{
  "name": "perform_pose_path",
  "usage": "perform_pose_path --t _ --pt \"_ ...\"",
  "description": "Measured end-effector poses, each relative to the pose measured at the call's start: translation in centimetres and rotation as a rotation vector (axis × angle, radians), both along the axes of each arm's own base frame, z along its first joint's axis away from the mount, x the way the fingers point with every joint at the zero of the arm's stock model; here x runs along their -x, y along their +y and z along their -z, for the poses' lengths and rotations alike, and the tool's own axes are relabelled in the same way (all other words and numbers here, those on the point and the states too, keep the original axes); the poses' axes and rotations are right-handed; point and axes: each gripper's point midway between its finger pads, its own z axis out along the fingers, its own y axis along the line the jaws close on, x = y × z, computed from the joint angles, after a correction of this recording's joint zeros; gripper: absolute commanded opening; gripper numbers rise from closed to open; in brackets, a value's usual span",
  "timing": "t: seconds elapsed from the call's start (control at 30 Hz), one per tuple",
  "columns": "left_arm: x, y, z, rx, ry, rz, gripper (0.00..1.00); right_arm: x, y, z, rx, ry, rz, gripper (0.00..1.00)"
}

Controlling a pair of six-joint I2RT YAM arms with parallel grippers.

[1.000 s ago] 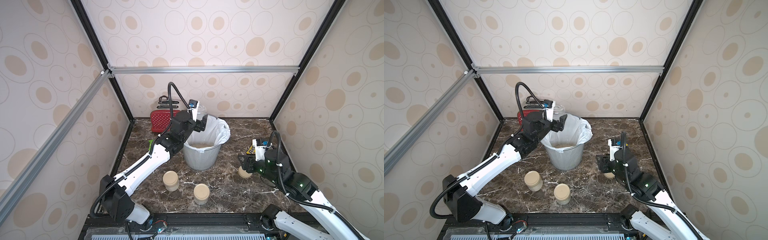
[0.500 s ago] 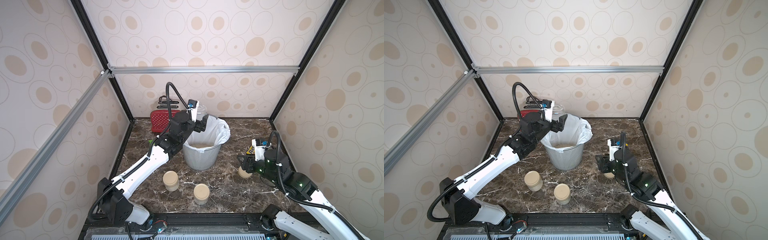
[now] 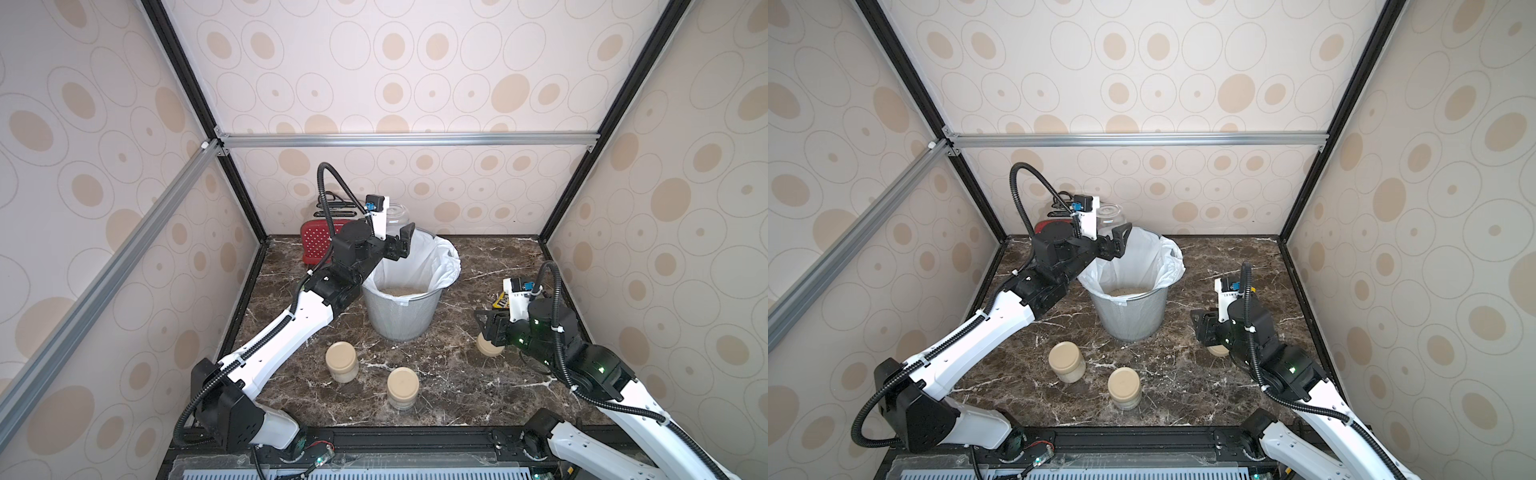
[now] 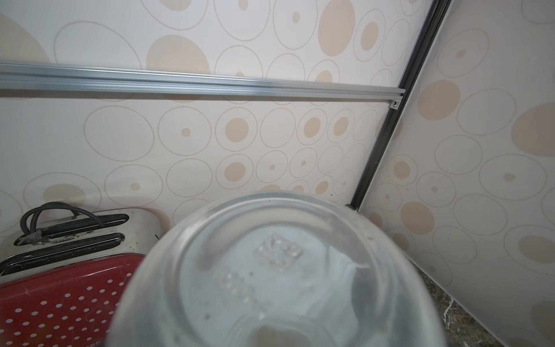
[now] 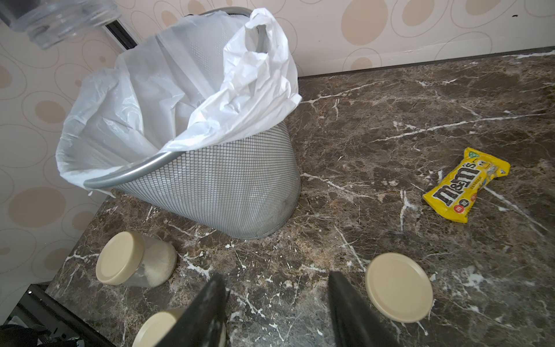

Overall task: Empty moldy rice from jars
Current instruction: Pour the moldy rice from the jar into the trash bin.

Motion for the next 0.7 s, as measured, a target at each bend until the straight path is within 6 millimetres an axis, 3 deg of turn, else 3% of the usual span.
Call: perform_pose_path --t 0.7 --pt "-0.29 0.56 0.89 0.068 0.042 0.01 0.47 -0.11 0.14 0.24 0.004 0.009 -0.003 0.57"
